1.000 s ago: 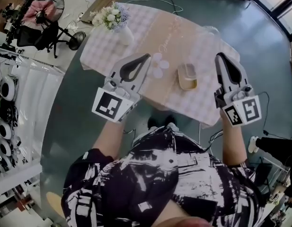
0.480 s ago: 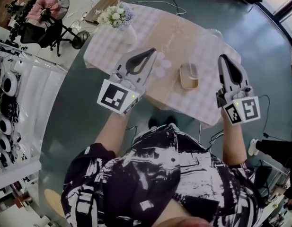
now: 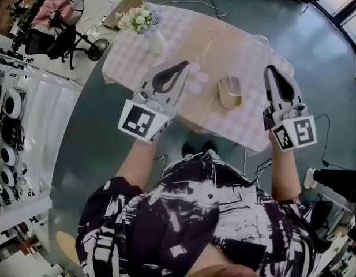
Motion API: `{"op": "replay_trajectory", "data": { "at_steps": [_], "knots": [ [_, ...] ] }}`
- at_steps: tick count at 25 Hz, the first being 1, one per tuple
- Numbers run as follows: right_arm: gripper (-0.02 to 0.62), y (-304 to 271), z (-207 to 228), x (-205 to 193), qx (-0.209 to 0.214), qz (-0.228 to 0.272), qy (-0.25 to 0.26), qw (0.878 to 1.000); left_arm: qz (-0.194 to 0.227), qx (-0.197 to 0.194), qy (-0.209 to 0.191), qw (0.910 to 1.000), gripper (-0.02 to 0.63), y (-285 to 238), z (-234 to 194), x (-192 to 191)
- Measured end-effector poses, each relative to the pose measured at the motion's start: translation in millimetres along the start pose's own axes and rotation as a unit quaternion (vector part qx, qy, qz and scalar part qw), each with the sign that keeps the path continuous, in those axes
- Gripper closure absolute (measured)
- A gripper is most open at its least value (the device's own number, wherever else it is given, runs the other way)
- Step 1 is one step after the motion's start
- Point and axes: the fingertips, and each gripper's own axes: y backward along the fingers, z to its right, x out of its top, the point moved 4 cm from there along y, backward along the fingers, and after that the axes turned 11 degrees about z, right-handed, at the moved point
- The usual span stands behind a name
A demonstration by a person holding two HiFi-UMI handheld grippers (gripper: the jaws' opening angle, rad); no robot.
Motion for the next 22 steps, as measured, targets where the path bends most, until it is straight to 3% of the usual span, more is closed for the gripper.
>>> {"op": "replay_trajectory", "data": {
  "at_steps": [22],
  "knots": [
    [0.581, -1, 5, -7, 0.004, -0.007, 0.001, 1.0, -0.008, -0.003, 0.003, 1.0, 0.606, -2, 2, -10]
  ]
}}
